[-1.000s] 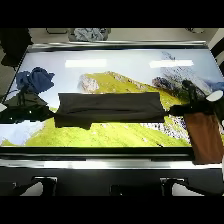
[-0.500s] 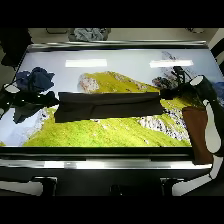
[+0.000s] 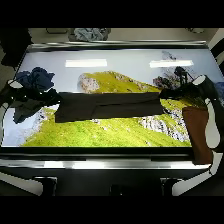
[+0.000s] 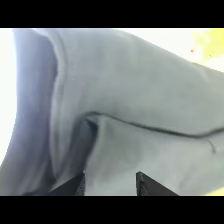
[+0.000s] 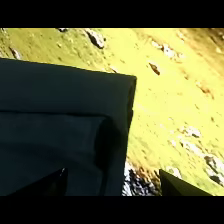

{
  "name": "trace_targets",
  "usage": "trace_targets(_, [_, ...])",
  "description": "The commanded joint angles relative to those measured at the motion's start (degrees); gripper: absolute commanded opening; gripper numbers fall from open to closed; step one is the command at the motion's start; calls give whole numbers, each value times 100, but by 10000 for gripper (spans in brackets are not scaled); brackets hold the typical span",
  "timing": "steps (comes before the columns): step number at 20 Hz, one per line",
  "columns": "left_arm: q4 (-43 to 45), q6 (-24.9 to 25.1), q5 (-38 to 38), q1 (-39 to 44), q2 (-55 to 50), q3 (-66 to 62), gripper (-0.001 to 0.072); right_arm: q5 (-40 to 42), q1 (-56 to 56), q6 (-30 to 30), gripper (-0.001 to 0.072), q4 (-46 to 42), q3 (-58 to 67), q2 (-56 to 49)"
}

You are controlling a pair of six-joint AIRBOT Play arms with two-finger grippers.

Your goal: Fold the shirts.

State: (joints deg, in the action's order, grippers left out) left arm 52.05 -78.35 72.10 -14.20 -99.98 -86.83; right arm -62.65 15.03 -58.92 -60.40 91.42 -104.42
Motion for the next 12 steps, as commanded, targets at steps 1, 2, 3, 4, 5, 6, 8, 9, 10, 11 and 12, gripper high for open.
trace_targets(1, [-11,-17,866,20,-20,-588,402,-341,345,-31,684,278,46,-74])
trace_targets(2, [-11,-15,966,79,4,-688,402,-435,341,-26,686,415,46,-177])
trace_targets(3, [-11,-15,1001,155,61,-741,402,-525,306,-24,686,584,44,-308])
trace_targets(4, [-9,-13,1001,232,142,-754,402,-619,264,-22,686,785,44,-450])
trace_targets(5, [-9,-11,1001,321,232,-754,402,-678,208,-26,685,951,44,-599])
trace_targets(6, [-9,-9,1001,407,319,-754,402,-732,157,-28,683,1080,44,-732])
trace_targets(8, [-9,-13,992,573,487,-754,402,-782,35,-50,679,1128,44,-916])
trace_targets(9, [-11,-13,975,678,549,-754,402,-789,-42,-105,646,1104,39,-962])
trace_targets(10, [-11,-13,973,787,568,-754,401,-776,-103,-205,549,1097,35,-994])
trace_targets(11, [-11,-13,975,918,564,-752,402,-769,-155,-225,304,1110,35,-999])
trace_targets(12, [-9,-13,975,1058,546,-752,400,-776,-164,-262,64,1182,35,-966])
